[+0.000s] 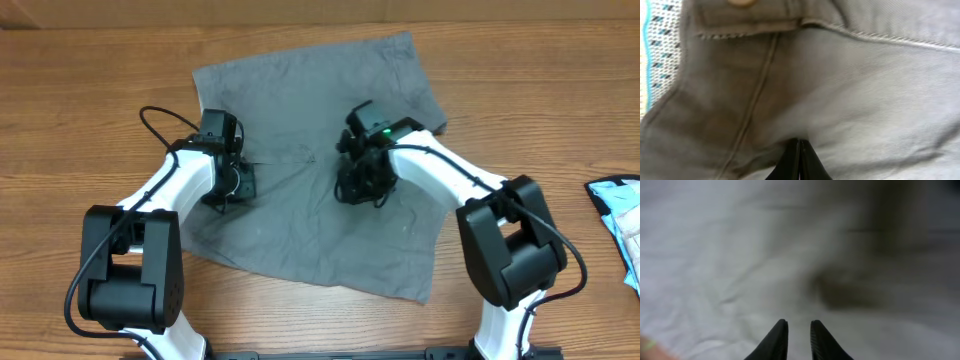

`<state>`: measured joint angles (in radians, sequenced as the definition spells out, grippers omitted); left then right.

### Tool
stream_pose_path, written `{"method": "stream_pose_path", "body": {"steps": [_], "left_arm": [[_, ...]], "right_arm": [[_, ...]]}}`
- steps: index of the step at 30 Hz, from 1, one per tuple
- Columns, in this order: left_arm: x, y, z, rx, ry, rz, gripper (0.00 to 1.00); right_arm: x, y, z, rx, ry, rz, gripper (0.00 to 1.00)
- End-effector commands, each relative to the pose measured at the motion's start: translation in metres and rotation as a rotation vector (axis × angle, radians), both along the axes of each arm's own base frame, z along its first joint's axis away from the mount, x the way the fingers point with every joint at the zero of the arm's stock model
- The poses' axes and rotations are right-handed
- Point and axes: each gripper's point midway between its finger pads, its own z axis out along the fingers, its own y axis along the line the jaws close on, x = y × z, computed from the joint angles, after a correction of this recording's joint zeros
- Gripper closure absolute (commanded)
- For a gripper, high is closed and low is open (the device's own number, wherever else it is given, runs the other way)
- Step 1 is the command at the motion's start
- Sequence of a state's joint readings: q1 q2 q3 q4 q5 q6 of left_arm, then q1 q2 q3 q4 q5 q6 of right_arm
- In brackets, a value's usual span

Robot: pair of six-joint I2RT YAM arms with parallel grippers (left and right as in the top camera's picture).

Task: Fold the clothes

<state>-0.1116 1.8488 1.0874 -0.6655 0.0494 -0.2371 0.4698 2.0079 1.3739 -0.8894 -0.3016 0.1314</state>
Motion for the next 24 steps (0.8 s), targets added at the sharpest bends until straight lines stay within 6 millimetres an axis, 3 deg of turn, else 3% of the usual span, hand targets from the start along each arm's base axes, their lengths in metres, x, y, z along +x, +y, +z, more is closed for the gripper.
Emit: {"method": "stream_pose_path", "body": {"steps": [1, 9, 14, 18, 21, 24], "left_arm": [[-0.030, 0.035, -0.028, 0.156, 0.129, 0.056, 0.96], [-0.030, 0.059, -0.028, 0.148, 0.133, 0.166, 0.96], [-0.031, 0.067, -0.028, 0.143, 0.137, 0.189, 0.96], [-0.030, 0.064, -0.028, 0.127, 0.136, 0.190, 0.96], [-0.028, 0.059, -0.025, 0.094, 0.134, 0.171, 0.96], [-0.023, 0.056, -0.010, 0.081, 0.137, 0.164, 0.96]], "right_arm": [[0.021, -0.035, -0.004, -0.051, -0.014, -0.127, 0.82], [0.036, -0.133, -0.011, -0.175, 0.054, -0.413, 0.82], [0.023, -0.178, -0.019, -0.194, 0.133, -0.528, 0.82], [0.015, -0.196, -0.020, -0.182, 0.183, -0.585, 0.83], [0.013, -0.199, -0.015, -0.145, 0.204, -0.607, 0.83], [0.015, -0.195, -0.007, -0.086, 0.207, -0.590, 0.79]]}}
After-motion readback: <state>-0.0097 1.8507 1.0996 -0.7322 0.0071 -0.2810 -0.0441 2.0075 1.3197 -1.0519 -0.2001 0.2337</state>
